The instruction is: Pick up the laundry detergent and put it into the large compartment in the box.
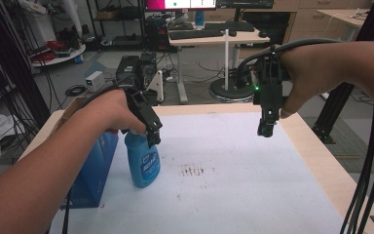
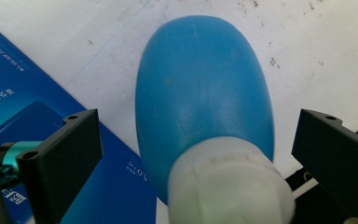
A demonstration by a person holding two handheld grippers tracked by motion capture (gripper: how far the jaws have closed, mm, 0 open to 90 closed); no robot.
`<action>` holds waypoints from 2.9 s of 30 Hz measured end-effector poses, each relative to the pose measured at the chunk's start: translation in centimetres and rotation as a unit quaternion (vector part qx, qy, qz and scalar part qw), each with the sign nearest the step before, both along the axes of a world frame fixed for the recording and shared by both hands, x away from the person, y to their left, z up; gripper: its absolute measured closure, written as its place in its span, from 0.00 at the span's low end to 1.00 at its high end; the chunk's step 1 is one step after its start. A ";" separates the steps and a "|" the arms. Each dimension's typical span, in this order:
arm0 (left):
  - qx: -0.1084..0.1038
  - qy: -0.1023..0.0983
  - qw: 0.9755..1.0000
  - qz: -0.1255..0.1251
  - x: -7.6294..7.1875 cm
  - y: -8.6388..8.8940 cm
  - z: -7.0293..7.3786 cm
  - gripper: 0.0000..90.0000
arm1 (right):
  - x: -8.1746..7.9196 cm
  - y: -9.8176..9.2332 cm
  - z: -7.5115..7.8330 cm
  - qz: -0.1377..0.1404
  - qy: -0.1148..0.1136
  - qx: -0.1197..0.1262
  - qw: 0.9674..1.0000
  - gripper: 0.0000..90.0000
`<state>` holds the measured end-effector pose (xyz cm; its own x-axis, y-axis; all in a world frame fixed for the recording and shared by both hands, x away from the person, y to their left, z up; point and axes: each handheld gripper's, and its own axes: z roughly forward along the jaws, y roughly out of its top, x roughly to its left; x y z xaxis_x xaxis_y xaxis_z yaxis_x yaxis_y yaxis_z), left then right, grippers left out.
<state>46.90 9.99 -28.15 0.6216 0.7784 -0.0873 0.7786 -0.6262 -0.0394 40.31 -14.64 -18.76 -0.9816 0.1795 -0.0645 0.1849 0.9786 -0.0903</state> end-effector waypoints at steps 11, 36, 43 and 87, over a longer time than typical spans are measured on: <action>0.010 0.001 1.000 -0.002 0.2 -0.3 -0.5 0.02 | 0.2 -0.2 -0.3 -0.004 0.002 0.001 1.000 0.03; 0.018 -0.010 1.000 0.004 0.3 -0.5 -1.5 0.02 | 0.4 -0.3 -0.6 -0.002 0.003 -0.001 1.000 0.03; 0.020 -0.009 1.000 -0.001 0.1 -0.6 -1.4 0.04 | 0.5 -0.1 -0.7 -0.004 0.003 -0.002 1.000 0.03; 0.026 -0.006 1.000 0.003 0.0 -0.9 -1.4 0.32 | 0.8 0.3 -1.0 0.001 0.005 0.000 1.000 0.03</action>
<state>46.90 9.07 -29.57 0.6176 0.7855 -0.0393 0.7831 -0.6188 -0.0622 41.16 -14.39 -19.80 -0.9824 0.1784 -0.0555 0.1830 0.9788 -0.0925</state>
